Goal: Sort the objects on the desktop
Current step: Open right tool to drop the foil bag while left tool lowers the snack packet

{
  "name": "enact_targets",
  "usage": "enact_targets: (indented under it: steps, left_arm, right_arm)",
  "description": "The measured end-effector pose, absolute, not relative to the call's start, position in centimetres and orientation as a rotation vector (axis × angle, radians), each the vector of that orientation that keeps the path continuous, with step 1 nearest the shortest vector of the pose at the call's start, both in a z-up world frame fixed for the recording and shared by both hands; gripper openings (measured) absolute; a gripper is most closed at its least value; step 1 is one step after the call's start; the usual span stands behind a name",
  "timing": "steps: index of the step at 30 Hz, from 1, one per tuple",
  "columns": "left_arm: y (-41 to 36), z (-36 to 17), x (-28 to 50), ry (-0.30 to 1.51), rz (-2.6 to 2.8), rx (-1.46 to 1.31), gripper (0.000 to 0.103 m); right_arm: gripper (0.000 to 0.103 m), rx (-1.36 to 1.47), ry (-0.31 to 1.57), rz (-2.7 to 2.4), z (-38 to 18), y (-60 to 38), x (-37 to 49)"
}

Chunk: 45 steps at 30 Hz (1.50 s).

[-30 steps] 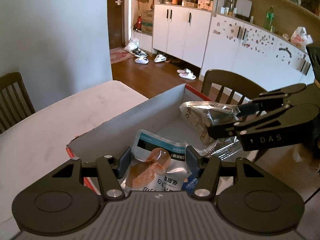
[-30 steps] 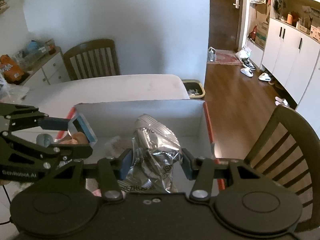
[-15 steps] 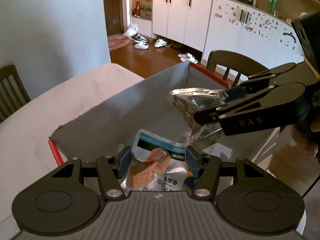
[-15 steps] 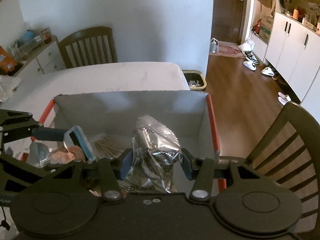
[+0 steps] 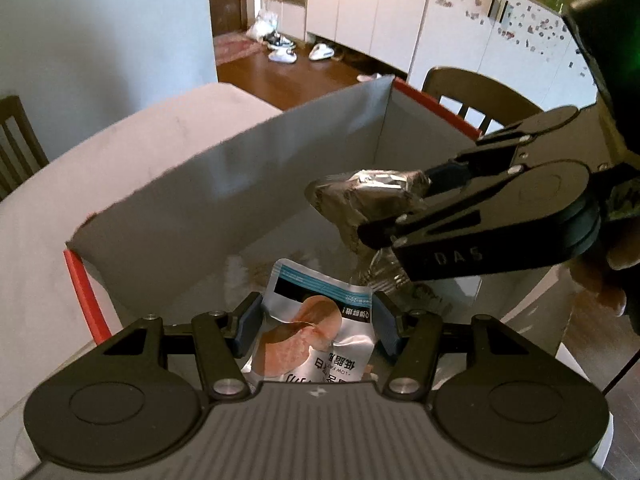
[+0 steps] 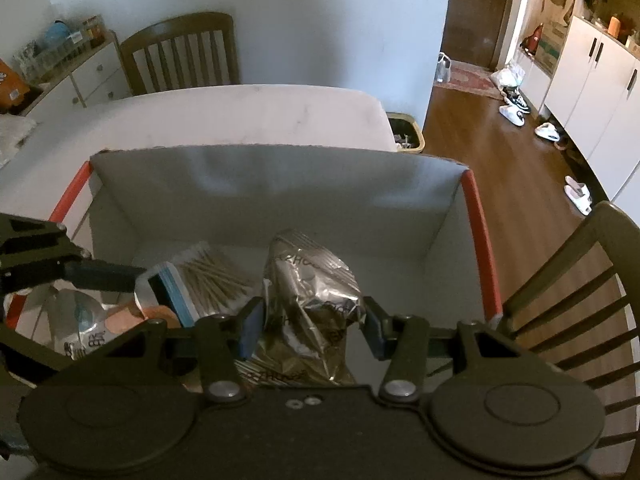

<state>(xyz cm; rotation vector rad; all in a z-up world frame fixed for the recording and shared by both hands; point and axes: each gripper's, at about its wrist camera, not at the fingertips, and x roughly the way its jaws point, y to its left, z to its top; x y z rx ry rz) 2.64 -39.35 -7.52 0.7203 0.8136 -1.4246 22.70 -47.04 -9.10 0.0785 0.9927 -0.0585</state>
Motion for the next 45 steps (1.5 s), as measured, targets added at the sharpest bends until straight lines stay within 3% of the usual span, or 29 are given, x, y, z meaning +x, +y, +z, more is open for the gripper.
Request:
enact_targets:
  steps: [19,26,28,33,45]
  left_arm:
    - [-39.9,-8.8,3.1,0.929,-1.418,0.820,0.060]
    - [-39.8,-8.6,3.3,0.928,-1.417,0.813,0.074]
    - [-39.5,-8.4,3.7,0.930,-1.416,0.791,0.075]
    - [-38.9,-7.7,3.7,0.913,-1.427,0.763,0.080]
    - [-37.2,-5.2,3.3,0.866,-1.426,0.716,0.081]
  right_arm:
    - [0.054,0.095,1.026,-0.064,-9.1,-46.9,23.7]
    - [0.059,0.110,1.016,-0.060,-8.9,-47.2,23.4]
    - [0.065,0.113,1.011,-0.071,-8.8,-47.3,23.2]
    - [0.066,0.115,0.991,-0.071,-8.2,-47.2,22.6]
    - [0.066,0.134,0.929,-0.072,-5.5,-47.0,20.4]
